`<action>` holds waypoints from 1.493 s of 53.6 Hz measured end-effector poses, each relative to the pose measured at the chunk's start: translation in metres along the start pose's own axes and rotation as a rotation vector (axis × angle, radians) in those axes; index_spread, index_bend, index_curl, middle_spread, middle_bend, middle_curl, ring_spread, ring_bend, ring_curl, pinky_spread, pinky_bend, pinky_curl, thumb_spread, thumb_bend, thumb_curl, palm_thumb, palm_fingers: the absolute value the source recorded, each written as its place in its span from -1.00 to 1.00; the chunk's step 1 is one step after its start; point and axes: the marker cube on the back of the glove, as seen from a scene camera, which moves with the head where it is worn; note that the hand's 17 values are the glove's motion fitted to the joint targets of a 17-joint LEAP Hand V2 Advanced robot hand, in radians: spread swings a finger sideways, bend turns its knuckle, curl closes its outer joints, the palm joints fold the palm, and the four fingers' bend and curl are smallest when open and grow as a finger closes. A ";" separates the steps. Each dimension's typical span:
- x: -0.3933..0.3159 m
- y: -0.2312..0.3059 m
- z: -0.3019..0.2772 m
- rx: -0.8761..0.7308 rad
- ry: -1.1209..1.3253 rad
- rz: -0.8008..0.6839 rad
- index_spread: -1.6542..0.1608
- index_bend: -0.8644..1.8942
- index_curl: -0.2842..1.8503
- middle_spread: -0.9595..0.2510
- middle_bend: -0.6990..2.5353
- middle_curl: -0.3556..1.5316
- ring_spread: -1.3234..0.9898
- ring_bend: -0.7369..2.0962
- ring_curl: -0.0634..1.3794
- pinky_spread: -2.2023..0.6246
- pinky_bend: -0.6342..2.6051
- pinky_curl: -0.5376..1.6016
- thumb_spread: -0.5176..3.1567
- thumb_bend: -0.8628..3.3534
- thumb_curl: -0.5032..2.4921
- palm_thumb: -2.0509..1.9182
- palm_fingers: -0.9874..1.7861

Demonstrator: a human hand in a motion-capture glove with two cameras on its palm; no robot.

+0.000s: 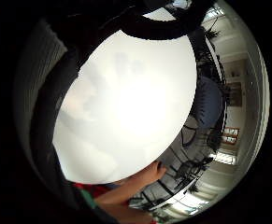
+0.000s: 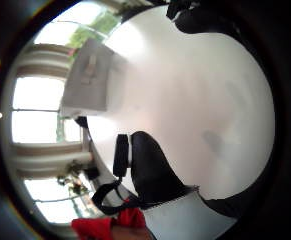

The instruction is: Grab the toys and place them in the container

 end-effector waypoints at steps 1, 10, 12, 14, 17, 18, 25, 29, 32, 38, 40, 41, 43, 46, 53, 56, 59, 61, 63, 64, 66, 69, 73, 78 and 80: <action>0.000 0.000 0.000 -0.002 0.000 -0.001 0.33 -0.12 -0.32 0.41 -0.48 -0.39 0.11 -0.38 -0.76 0.63 -0.21 -0.17 -0.12 -0.62 -0.50 0.00 -0.37; -0.004 0.002 0.001 -0.015 0.006 0.000 0.32 -0.12 -0.32 0.41 -0.48 -0.39 0.11 -0.38 -0.76 0.63 -0.21 -0.17 -0.12 -0.62 -0.50 0.00 -0.37; -0.005 0.005 0.002 -0.016 0.005 0.002 0.33 -0.12 -0.32 0.41 -0.48 -0.39 0.11 -0.37 -0.76 0.63 -0.21 -0.17 -0.12 -0.62 -0.50 0.00 -0.37; -0.005 0.004 0.003 -0.015 0.003 0.003 0.33 -0.12 -0.32 0.41 -0.48 -0.39 0.11 -0.37 -0.75 0.63 -0.21 -0.17 -0.13 -0.62 -0.50 -0.01 -0.37; -0.005 0.002 0.003 -0.015 0.001 0.001 0.32 -0.12 -0.32 0.41 -0.48 -0.39 0.11 -0.37 -0.75 0.63 -0.21 -0.17 -0.13 -0.62 -0.50 0.00 -0.37; -0.005 0.002 0.002 -0.016 0.001 0.000 0.32 -0.12 -0.32 0.41 -0.48 -0.39 0.11 -0.37 -0.75 0.63 -0.21 -0.17 -0.13 -0.62 -0.50 0.00 -0.37; -0.004 -0.002 0.002 -0.025 -0.015 -0.005 0.32 -0.11 -0.32 0.40 -0.48 -0.39 0.11 -0.38 -0.75 0.63 -0.21 -0.17 -0.13 -0.62 -0.50 0.00 -0.37; -0.001 -0.007 0.002 -0.033 -0.023 0.000 0.33 -0.11 -0.32 0.41 -0.48 -0.39 0.11 -0.37 -0.75 0.63 -0.21 -0.17 -0.13 -0.62 -0.50 0.00 -0.37; -0.003 -0.003 0.004 -0.031 -0.031 0.002 0.32 -0.11 -0.32 0.40 -0.48 -0.39 0.11 -0.37 -0.75 0.63 -0.21 -0.17 -0.13 -0.62 -0.50 0.00 -0.37; -0.008 0.004 0.010 -0.029 -0.032 -0.005 0.32 -0.11 -0.32 0.40 -0.48 -0.39 0.11 -0.37 -0.75 0.63 -0.21 -0.17 -0.13 -0.62 -0.50 -0.01 -0.37; -0.012 0.010 0.013 -0.033 -0.031 -0.009 0.32 -0.11 -0.32 0.41 -0.48 -0.39 0.11 -0.37 -0.75 0.63 -0.21 -0.17 -0.13 -0.62 -0.50 -0.01 -0.37; -0.013 0.013 0.014 -0.035 -0.032 -0.012 0.32 -0.11 -0.32 0.40 -0.48 -0.39 0.11 -0.37 -0.75 0.63 -0.21 -0.17 -0.13 -0.62 -0.50 0.00 -0.37; -0.015 0.015 0.015 -0.038 -0.031 -0.017 0.32 -0.11 -0.32 0.40 -0.48 -0.39 0.11 -0.38 -0.75 0.63 -0.21 -0.17 -0.13 -0.62 -0.50 -0.01 -0.37; -0.013 0.013 0.016 -0.036 -0.027 -0.017 0.33 -0.11 -0.32 0.41 -0.48 -0.38 0.11 -0.38 -0.75 0.63 -0.21 -0.17 -0.13 -0.62 -0.50 0.00 -0.37; -0.007 0.006 0.020 -0.038 -0.010 -0.003 0.33 -0.11 -0.32 0.40 -0.48 -0.38 0.10 -0.37 -0.75 0.63 -0.21 -0.17 -0.13 -0.62 -0.50 -0.01 -0.37; -0.003 0.003 0.020 -0.041 -0.003 0.003 0.32 -0.11 -0.32 0.40 -0.48 -0.38 0.10 -0.37 -0.75 0.63 -0.21 -0.17 -0.13 -0.62 -0.50 -0.01 -0.37; 0.002 -0.003 0.019 -0.041 -0.001 0.006 0.32 -0.11 -0.32 0.40 -0.48 -0.38 0.10 -0.38 -0.75 0.63 -0.21 -0.17 -0.13 -0.62 -0.50 0.00 -0.37; 0.005 -0.006 0.019 -0.046 0.000 0.001 0.32 -0.11 -0.32 0.40 -0.48 -0.38 0.10 -0.38 -0.75 0.63 -0.21 -0.17 -0.13 -0.62 -0.50 0.00 -0.37; 0.006 -0.006 0.019 -0.053 -0.001 -0.002 0.32 -0.11 -0.32 0.40 -0.48 -0.38 0.10 -0.38 -0.75 0.63 -0.21 -0.17 -0.13 -0.62 -0.50 0.00 -0.37; 0.007 -0.007 0.019 -0.056 -0.002 -0.001 0.32 -0.11 -0.32 0.41 -0.48 -0.38 0.10 -0.38 -0.75 0.63 -0.21 -0.17 -0.13 -0.62 -0.50 0.00 -0.37; 0.007 -0.007 0.019 -0.058 0.000 0.003 0.33 -0.11 -0.32 0.40 -0.48 -0.38 0.10 -0.38 -0.75 0.63 -0.21 -0.17 -0.13 -0.62 -0.50 -0.01 -0.37; 0.009 -0.009 0.019 -0.062 0.002 0.001 0.32 -0.11 -0.32 0.40 -0.48 -0.38 0.10 -0.38 -0.75 0.63 -0.21 -0.17 -0.13 -0.62 -0.51 0.00 -0.37; 0.011 -0.013 0.020 -0.070 0.002 0.002 0.33 -0.11 -0.32 0.41 -0.48 -0.38 0.10 -0.38 -0.75 0.63 -0.21 -0.17 -0.13 -0.62 -0.50 0.00 -0.37; 0.010 -0.014 0.022 -0.072 0.003 0.003 0.32 -0.11 -0.32 0.41 -0.48 -0.38 0.11 -0.37 -0.75 0.63 -0.21 -0.17 -0.13 -0.62 -0.50 -0.01 -0.37; 0.010 -0.015 0.023 -0.078 -0.001 0.001 0.32 -0.11 -0.32 0.41 -0.48 -0.38 0.10 -0.38 -0.75 0.63 -0.21 -0.17 -0.13 -0.62 -0.51 -0.01 -0.37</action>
